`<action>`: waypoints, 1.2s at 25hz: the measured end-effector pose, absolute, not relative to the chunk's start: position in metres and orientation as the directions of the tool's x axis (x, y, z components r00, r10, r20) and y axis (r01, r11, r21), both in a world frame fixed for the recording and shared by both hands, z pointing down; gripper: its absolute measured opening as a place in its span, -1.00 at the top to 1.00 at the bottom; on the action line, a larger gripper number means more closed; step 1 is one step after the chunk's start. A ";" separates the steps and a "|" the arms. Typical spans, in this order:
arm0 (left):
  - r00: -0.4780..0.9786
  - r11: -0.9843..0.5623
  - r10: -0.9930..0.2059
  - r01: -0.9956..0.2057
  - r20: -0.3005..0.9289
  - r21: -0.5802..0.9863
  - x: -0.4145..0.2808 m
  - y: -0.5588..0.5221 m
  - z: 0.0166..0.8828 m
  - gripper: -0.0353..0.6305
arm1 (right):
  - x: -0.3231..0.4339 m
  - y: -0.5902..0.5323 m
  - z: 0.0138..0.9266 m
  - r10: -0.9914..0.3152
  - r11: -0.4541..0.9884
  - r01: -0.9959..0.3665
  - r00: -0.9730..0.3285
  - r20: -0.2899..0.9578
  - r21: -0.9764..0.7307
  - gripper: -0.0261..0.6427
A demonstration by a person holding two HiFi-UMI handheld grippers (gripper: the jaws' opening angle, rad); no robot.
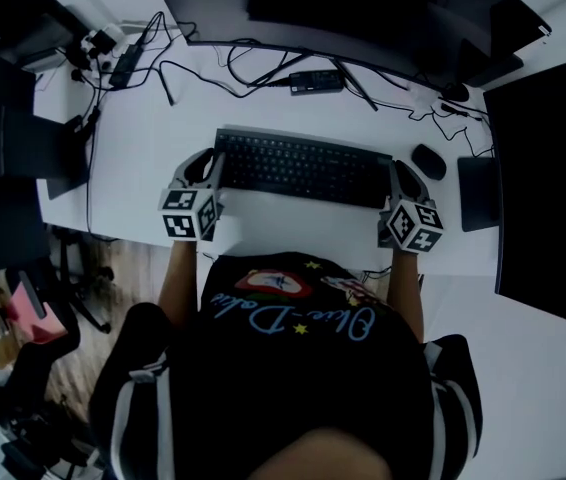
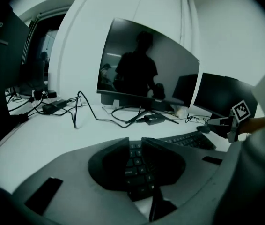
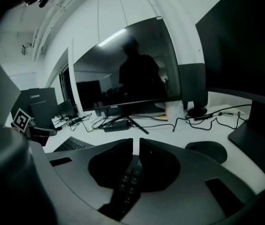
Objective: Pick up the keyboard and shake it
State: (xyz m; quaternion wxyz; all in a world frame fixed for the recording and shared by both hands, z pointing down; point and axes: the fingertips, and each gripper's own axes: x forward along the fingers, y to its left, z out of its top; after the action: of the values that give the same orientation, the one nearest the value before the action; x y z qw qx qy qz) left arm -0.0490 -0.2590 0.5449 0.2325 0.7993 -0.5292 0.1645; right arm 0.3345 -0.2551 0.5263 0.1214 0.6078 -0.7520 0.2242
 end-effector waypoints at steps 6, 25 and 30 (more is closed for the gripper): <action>0.436 -0.415 -0.811 -0.899 0.390 0.141 -0.038 -0.260 0.499 0.86 | 0.322 -0.245 0.479 -0.905 0.200 -0.959 -0.259 0.337 -0.201 0.91; 0.514 -0.509 -0.825 -0.856 0.233 0.089 -0.020 -0.244 0.439 0.88 | 0.279 -0.216 0.413 -0.917 0.324 -0.935 -0.348 0.193 -0.145 0.92; 0.512 -0.506 -0.826 -0.858 0.237 0.087 -0.021 -0.239 0.438 0.88 | 0.278 -0.212 0.412 -0.916 0.329 -0.932 -0.354 0.190 -0.154 0.92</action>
State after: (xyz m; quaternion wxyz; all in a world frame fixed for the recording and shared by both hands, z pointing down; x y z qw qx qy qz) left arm -0.0210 -0.2394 0.4381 0.0971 0.8639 -0.4872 0.0826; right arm 0.2776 -0.2119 0.4124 0.0342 0.5672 -0.8143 0.1185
